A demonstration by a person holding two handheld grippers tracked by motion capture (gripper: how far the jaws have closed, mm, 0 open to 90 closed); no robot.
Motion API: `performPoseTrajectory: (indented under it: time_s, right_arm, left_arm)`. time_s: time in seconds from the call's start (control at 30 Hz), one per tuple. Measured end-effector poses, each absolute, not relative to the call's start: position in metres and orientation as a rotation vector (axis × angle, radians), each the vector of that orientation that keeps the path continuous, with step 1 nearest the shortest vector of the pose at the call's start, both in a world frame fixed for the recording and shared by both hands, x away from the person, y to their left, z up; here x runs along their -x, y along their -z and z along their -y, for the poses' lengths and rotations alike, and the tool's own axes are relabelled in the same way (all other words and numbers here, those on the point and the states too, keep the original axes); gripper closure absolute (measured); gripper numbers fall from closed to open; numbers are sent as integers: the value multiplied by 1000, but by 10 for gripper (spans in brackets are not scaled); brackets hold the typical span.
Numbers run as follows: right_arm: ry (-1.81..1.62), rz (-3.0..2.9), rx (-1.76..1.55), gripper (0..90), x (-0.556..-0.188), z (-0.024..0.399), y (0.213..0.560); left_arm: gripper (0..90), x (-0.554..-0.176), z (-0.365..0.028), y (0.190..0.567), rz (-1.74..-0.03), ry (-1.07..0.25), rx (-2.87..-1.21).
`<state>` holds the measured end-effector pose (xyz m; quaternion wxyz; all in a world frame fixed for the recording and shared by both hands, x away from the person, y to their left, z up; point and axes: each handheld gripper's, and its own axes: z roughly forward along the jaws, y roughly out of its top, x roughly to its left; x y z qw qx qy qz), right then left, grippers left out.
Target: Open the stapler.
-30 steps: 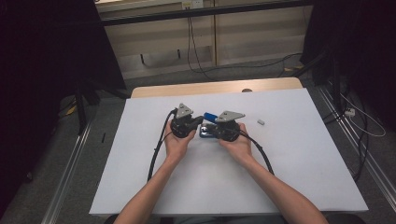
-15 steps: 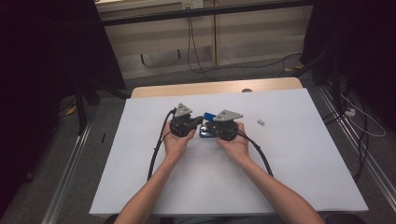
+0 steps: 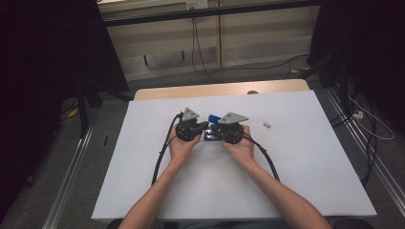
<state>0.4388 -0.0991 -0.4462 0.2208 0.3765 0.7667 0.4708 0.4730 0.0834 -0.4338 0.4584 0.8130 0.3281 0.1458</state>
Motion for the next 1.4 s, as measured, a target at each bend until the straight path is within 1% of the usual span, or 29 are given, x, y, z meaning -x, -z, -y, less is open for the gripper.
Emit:
performPoseTrajectory:
  time_s: [0.33, 0.43, 0.7, 0.97, 1.4]
  right_arm:
    - [-1306, -2111, -1054, 900, -439, 99, 445]
    - [-1303, -2105, -1059, 900, -439, 98, 446]
    - [-1307, -2095, -1060, 900, -439, 92, 447]
    - [-1284, -2083, -1059, 900, -438, 89, 444]
    - [-1311, -2036, -1104, 900, -438, 92, 440]
  left_arm:
    - [900, -473, -83, 436, -797, -362, -2025]
    - [900, -473, -84, 438, -803, -344, -2023]
    - [900, -473, -83, 441, -795, -362, -2045]
    - [900, -474, -84, 443, -799, -345, -2027]
    - [900, -471, -84, 444, -786, -379, -2024]
